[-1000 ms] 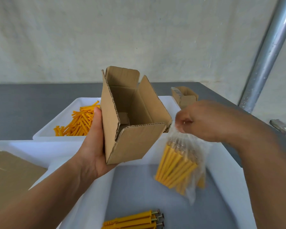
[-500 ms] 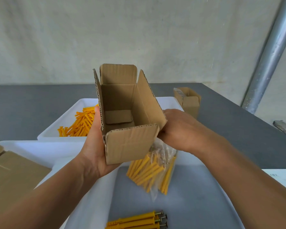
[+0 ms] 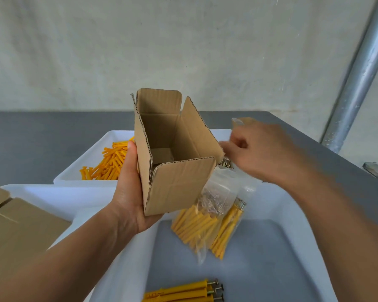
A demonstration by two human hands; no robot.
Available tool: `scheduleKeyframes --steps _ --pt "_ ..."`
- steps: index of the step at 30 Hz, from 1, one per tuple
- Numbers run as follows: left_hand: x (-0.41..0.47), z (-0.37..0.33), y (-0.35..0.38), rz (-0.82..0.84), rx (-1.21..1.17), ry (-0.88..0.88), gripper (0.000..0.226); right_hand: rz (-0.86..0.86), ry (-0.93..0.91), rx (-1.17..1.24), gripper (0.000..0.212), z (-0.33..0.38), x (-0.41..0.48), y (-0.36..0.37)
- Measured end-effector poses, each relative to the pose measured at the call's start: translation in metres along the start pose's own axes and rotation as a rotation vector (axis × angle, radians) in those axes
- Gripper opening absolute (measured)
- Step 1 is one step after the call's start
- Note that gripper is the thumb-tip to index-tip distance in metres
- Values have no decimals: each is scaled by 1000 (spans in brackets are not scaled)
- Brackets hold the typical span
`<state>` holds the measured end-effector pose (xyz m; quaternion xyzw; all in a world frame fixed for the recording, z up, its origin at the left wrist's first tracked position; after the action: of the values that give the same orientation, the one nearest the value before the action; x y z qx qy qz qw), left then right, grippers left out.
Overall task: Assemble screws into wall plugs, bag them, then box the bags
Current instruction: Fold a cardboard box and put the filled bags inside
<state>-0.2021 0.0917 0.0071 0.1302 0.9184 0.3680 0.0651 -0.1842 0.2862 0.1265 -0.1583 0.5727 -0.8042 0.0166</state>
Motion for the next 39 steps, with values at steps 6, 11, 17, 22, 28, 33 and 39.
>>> scheduleKeyframes --steps 6,11,17,22,28,33,39 --pt "2 -1 -6 -15 15 2 69 1022 319 4 53 -36 -36 82" --pt "3 1 -8 -2 8 -4 70 1028 349 94 59 -37 -31 102" --pt "5 -1 -8 20 2 -8 70 935 304 282 28 -25 -25 105" --pt "6 -3 -9 26 -2 1 68 805 265 393 26 -20 -18 94" --pt "8 -1 -12 35 -28 -8 71 590 145 652 43 -13 -6 65" --pt "8 1 -13 45 -26 -28 73 355 204 771 59 -23 3 45" --pt "8 9 -6 106 40 -106 67 43 216 941 56 -45 2 15"
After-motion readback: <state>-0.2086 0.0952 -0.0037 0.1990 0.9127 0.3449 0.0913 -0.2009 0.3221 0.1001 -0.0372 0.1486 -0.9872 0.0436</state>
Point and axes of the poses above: each hand's wrist, its own x-axis towards the middle knuckle, its own y-axis out of the palm, z = x × y, the point moved 8 cm from there along x, towards the middle knuckle, and after that the axes turned 12 degrees about z, right-handed, at the moved point
